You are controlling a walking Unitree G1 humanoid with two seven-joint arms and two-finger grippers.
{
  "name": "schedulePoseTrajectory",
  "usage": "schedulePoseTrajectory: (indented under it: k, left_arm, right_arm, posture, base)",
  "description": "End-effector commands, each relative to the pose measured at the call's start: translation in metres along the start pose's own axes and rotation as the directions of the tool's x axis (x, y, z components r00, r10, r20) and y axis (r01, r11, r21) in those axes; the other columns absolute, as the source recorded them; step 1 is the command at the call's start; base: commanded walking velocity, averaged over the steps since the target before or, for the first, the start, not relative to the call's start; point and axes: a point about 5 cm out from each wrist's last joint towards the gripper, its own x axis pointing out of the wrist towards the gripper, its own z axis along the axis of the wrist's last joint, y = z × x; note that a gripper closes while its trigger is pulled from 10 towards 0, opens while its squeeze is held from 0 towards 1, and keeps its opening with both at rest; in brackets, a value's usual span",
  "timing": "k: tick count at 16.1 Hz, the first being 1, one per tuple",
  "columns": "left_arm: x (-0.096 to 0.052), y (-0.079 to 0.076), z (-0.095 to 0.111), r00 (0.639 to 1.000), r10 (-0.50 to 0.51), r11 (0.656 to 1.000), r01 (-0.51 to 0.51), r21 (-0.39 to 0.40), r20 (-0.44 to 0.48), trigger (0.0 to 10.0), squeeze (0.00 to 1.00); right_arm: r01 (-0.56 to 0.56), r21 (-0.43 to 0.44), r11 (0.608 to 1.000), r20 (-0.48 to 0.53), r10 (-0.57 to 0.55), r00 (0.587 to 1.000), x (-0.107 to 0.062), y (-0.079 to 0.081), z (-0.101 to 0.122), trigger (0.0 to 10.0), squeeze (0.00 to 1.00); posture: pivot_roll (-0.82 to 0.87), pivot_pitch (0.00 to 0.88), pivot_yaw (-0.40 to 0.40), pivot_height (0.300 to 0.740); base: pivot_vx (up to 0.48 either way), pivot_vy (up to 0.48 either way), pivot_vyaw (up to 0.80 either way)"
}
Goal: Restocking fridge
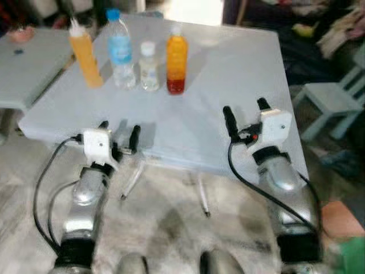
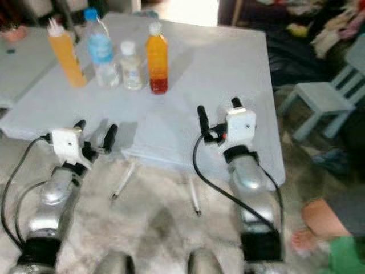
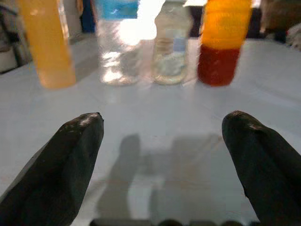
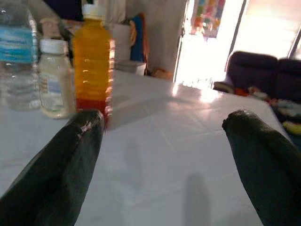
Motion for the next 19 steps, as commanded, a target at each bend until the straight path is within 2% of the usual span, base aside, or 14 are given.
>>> schedulePoseTrajectory:
  k: [1,4,10,19]
  left_arm:
    - [0.004,-0.002,0.006,1.000,-0.008,1.000,0.009,-0.001,0.025,10.0,0.00]
    - [0.005,-0.005,0.006,0.999,-0.019,1.000,0.019,-0.003,0.031,10.0,0.00]
    - [0.005,-0.005,0.004,1.000,-0.005,1.000,0.006,-0.026,0.017,10.0,0.00]
    - [-0.002,0.009,0.003,0.999,0.037,0.999,-0.037,0.001,0.013,10.0,0.00]
  right_arm:
    - [-0.001,-0.025,1.000,0.018,0.001,1.000,0.001,-0.002,0.005,10.0,0.00]
    - [-0.016,-0.033,0.999,0.024,0.017,1.000,0.002,0.001,0.006,10.0,0.00]
    - [-0.020,-0.041,0.999,0.024,0.021,0.999,0.002,0.002,0.005,10.0,0.00]
    - [-0.048,-0.042,0.998,0.021,0.049,0.999,0.001,0.005,0.003,10.0,0.00]
  posture:
    - [-0.02,0.077,-0.017,0.740]
    - [-0.02,0.075,-0.017,0.740]
    - [-0.02,0.074,-0.017,0.740]
    - [-0.01,0.082,-0.022,0.740]
  base:
    - [0.458,0.000,-0.80]
    - [0.470,0.000,-0.64]
    - [0.444,0.047,0.00]
    - [0.000,0.000,0.00]
